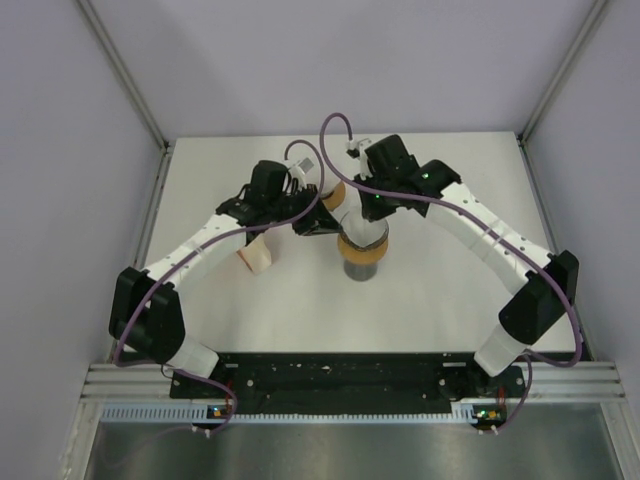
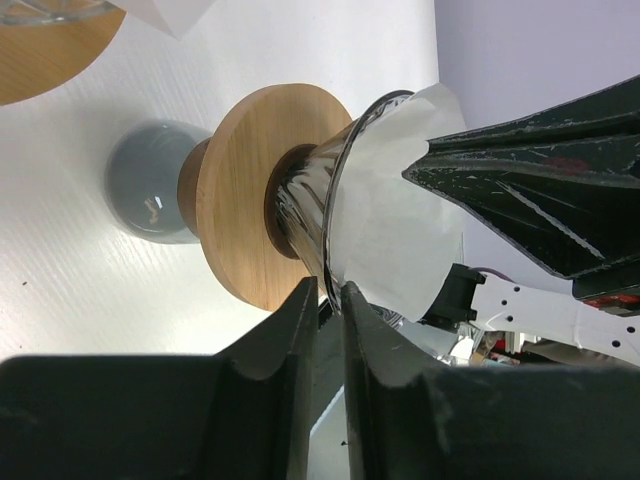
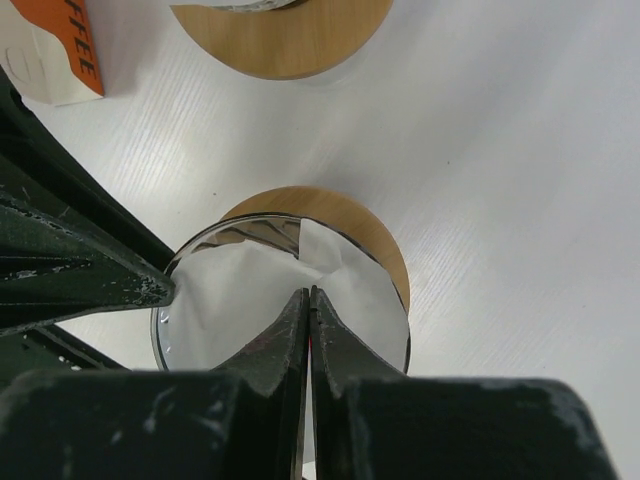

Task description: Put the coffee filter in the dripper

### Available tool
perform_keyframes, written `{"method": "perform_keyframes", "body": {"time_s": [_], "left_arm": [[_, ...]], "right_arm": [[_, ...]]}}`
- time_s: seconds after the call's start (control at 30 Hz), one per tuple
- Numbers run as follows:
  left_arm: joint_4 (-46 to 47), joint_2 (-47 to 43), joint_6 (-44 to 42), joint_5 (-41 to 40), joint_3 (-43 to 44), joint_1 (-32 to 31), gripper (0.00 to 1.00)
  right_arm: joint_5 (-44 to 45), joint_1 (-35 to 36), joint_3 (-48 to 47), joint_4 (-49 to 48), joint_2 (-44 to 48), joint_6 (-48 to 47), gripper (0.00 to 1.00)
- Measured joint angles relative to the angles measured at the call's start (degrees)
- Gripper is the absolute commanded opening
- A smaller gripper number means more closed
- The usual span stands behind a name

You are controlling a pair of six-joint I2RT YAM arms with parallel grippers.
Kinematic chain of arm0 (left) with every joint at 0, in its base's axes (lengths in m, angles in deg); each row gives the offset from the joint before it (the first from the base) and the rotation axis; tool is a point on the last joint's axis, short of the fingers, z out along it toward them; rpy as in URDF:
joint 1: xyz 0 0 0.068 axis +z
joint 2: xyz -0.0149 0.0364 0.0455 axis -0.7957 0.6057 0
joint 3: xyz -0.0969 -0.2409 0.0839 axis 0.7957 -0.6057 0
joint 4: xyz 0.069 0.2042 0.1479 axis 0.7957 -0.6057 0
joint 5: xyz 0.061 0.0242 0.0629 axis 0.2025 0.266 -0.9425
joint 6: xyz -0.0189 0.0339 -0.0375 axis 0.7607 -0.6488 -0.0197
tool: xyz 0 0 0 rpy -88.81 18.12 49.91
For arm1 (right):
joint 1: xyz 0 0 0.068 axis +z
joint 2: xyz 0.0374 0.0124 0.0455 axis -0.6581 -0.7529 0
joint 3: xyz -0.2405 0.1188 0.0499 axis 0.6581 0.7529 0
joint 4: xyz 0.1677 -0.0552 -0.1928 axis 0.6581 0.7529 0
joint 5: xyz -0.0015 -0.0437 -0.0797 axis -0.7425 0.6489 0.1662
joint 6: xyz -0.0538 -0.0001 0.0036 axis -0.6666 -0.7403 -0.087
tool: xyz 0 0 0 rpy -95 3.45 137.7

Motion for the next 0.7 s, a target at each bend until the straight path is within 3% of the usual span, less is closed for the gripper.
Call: {"method": "perform_keyframes", "body": {"time_s": [0.23, 0.7], "left_arm": [[-2.86, 0.07, -1.49, -0.52, 2.21, -0.04, 0.47], [-5.84, 0.07, -4.79, -1.4, 5.81, -0.04, 0.53]], "right_arm": [[-1.29, -0.04, -0.15, 0.26, 0.7, -0.9, 0.0], [-4.24, -2.69, -4.85, 1.01, 5.22, -1.6, 0.0]]}}
